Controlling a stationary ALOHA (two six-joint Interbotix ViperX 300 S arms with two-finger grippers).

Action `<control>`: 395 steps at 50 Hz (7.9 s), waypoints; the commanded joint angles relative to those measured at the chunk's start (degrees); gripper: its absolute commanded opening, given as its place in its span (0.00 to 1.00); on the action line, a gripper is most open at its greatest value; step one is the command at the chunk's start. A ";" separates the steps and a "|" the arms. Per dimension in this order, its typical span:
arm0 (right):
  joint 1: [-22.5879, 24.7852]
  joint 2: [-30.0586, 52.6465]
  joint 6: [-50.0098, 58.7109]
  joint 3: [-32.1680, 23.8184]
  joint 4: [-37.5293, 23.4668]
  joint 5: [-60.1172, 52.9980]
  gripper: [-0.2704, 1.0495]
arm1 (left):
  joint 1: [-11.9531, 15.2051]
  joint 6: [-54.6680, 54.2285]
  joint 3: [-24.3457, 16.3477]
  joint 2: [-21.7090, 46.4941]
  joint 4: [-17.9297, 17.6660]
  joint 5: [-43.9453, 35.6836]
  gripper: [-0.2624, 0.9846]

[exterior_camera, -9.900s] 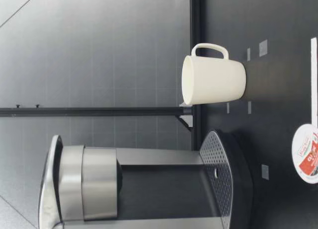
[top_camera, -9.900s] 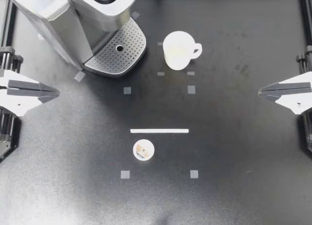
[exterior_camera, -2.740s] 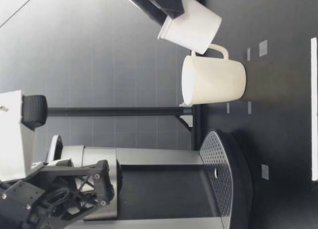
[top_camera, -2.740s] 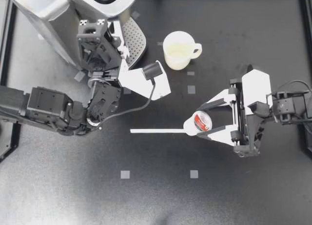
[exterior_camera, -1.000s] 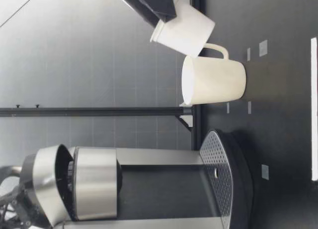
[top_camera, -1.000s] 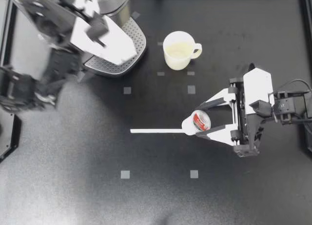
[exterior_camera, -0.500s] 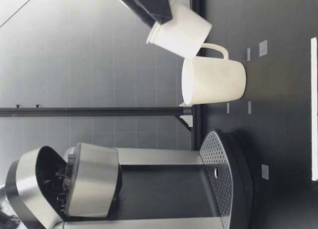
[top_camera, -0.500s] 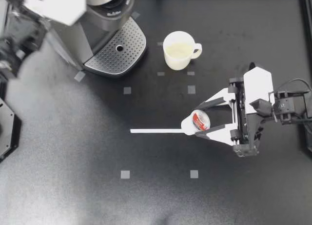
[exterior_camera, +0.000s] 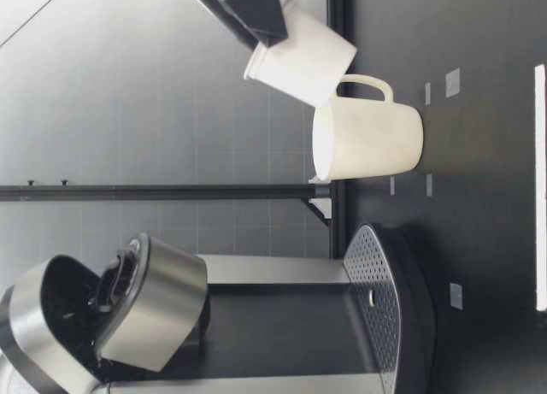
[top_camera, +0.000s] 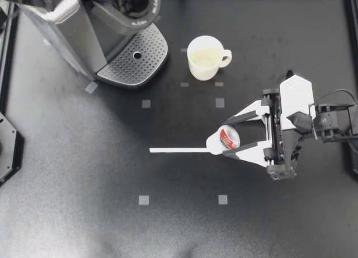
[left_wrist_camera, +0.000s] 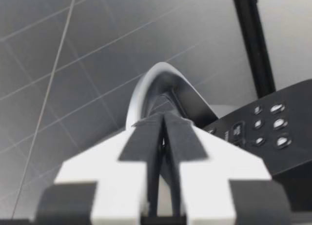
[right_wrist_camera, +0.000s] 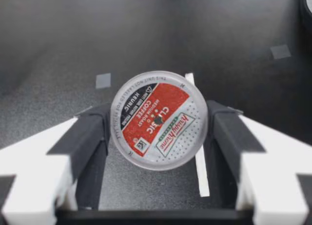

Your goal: Place the coffee capsule inside the capsule container, then place the cup onto the center of the cup tray.

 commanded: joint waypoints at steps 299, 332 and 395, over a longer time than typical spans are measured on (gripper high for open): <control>-12.30 -5.71 -17.84 -11.51 2.81 -19.86 0.63 | 0.88 -23.29 1.14 3.69 0.53 -34.10 0.30; -12.48 -8.88 -17.84 -10.28 2.99 -14.50 0.63 | 0.00 -19.42 -3.08 5.19 -1.32 -33.49 0.30; -35.77 8.26 -54.67 -31.46 19.51 57.04 0.63 | -3.87 47.37 -24.79 1.58 -56.07 15.64 0.30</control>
